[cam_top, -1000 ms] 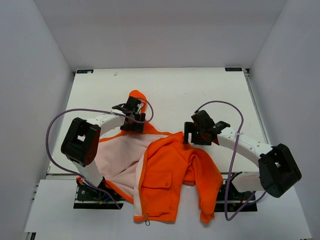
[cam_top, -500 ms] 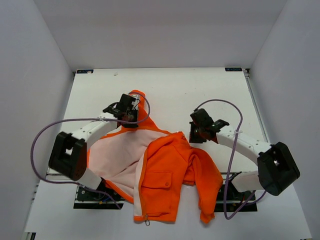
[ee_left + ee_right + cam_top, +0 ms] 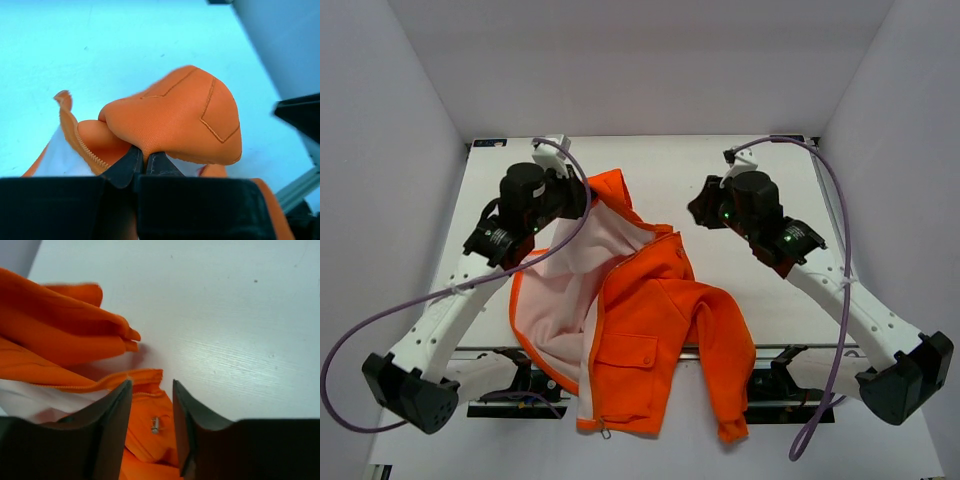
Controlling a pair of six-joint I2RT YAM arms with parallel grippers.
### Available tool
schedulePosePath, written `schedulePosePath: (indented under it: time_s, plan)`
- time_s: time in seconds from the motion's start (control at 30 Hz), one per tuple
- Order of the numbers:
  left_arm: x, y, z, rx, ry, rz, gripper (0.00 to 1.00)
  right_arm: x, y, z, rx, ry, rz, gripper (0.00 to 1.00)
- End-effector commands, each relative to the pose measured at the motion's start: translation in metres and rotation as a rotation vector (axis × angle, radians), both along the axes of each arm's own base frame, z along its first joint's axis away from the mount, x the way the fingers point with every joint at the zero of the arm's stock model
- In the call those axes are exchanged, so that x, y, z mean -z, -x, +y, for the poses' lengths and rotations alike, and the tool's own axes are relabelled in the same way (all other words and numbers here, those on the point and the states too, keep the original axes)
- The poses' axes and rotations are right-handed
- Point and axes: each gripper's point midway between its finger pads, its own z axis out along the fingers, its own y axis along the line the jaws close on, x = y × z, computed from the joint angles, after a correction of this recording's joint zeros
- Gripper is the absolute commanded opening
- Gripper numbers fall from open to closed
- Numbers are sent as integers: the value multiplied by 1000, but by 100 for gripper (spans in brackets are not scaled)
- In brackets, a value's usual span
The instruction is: Zip up the jacket
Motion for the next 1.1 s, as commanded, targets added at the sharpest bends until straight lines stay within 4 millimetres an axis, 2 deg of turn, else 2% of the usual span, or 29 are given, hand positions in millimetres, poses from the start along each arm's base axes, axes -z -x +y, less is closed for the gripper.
schedulePosePath:
  time_s: [0.0, 0.07, 0.1, 0.2, 0.23, 0.3, 0.33, 0.4, 0.43, 0.53, 0.63, 0.67, 0.77, 0.83, 0.87, 0.97, 1.0, 1.03, 1.07]
  plan:
    - [-60, 11, -6, 46, 132, -158, 0, 44, 10, 4, -16, 13, 137, 48]
    - [-56, 20, -3, 49, 145, -148, 0, 62, 16, 9, -16, -10, 206, 60]
    - [-54, 22, -1, 34, 151, -141, 0, 78, 23, 13, -14, -25, 270, 72]
    - [-49, 29, 8, 3, 157, -138, 0, 99, 43, 33, -109, -36, 330, 89]
    - [-48, 29, 12, -19, 156, -138, 0, 110, 56, 39, -182, -28, 350, 89]
    - [-44, 31, 20, -55, 142, -128, 0, 125, 67, 38, -207, -2, 383, 89]
    - [-42, 28, 28, -103, 129, -128, 0, 140, 80, 33, -231, 25, 403, 89]
    - [-40, 30, 34, -129, 114, -116, 0, 151, 90, 26, -240, 44, 398, 90]
    - [-40, 30, 36, -136, 107, -117, 0, 170, 96, 17, -233, 69, 415, 89]
    - [-42, 35, 35, -121, 113, -128, 0, 185, 94, 6, -189, 93, 387, 89]
    - [-46, 40, 34, -101, 124, -144, 0, 192, 87, 11, -208, 101, 348, 89]
    - [-46, 41, 34, -95, 126, -144, 0, 186, 79, 17, -219, 88, 316, 88]
    - [-52, 46, 32, -70, 128, -170, 0, 184, 68, 26, -250, 115, 288, 76]
    - [-56, 50, 29, -35, 129, -188, 0, 173, 55, 37, -271, 115, 239, 36]
    - [-59, 50, 29, -36, 131, -195, 0, 167, 50, 40, -275, 113, 219, 0]
    - [-74, 49, 32, -45, 117, -223, 0, 129, 24, 37, -195, 129, 108, 0]
    - [-79, 45, 42, -101, 105, -237, 0, 99, 10, 26, -126, 154, 29, 0]
    - [-94, 45, 46, -123, 117, -264, 0, 80, 3, 21, -95, 161, -20, 0]
    - [-103, 44, 49, -140, 125, -286, 0, 52, 1, 14, -66, 152, -84, 0]
